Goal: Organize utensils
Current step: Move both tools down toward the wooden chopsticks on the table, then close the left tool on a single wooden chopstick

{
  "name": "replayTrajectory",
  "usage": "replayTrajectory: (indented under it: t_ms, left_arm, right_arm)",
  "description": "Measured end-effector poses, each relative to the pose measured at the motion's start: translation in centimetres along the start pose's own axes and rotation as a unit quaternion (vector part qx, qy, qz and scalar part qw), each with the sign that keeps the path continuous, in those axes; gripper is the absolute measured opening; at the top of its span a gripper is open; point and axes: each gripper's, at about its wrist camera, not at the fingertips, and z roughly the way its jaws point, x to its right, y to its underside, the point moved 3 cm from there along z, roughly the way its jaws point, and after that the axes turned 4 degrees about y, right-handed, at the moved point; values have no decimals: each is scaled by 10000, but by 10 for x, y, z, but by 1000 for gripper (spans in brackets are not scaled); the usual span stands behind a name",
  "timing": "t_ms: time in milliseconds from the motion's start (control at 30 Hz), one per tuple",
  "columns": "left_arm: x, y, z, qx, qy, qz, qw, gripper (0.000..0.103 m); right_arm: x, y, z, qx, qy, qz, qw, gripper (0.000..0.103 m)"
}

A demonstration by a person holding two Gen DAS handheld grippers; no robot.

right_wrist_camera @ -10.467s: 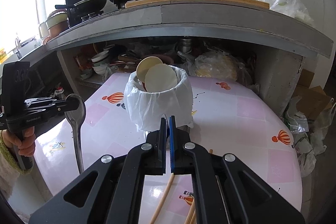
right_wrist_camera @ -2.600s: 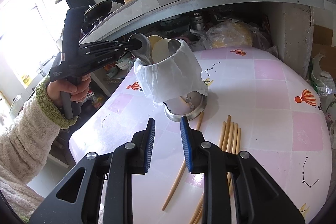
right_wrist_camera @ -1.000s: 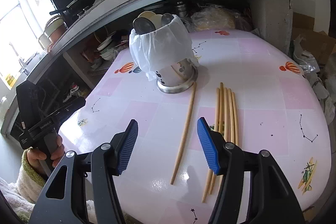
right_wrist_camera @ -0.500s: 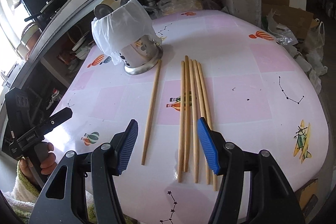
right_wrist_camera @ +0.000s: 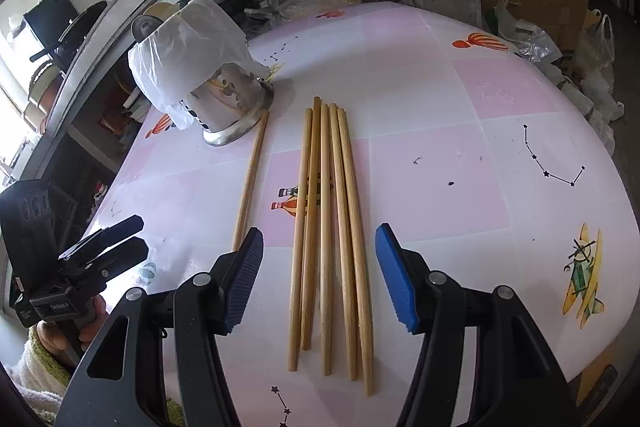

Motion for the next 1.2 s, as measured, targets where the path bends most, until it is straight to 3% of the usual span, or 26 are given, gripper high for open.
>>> replayTrajectory:
  t_ms: [267,333,567,633,900,1200]
  left_arm:
    - [33,-29,52,-455,-428,574,9964,93]
    - [40,-32,64,-603,-641,767,9932,66]
    - [56,-18,90,-1192,-819,954,9849,25]
    - [56,-16,92,-1182,-908,918,9845,16]
    - [45,-8,78,-1182,-995,761,9851,9]
    - [6,21,26,-1313,-1286,265,9826,6]
  right_arm:
    - [10,-1,-2,121,-14,13,9999,57]
    - [14,-1,-2,121,-38,47,9999,57]
    - [29,-3,-6,191,-71,191,9996,57]
    - [32,-2,-7,205,-60,207,9996,57]
    - [31,-2,-16,303,-86,191,9993,57]
    - [16,1,-17,293,-211,33,9993,57]
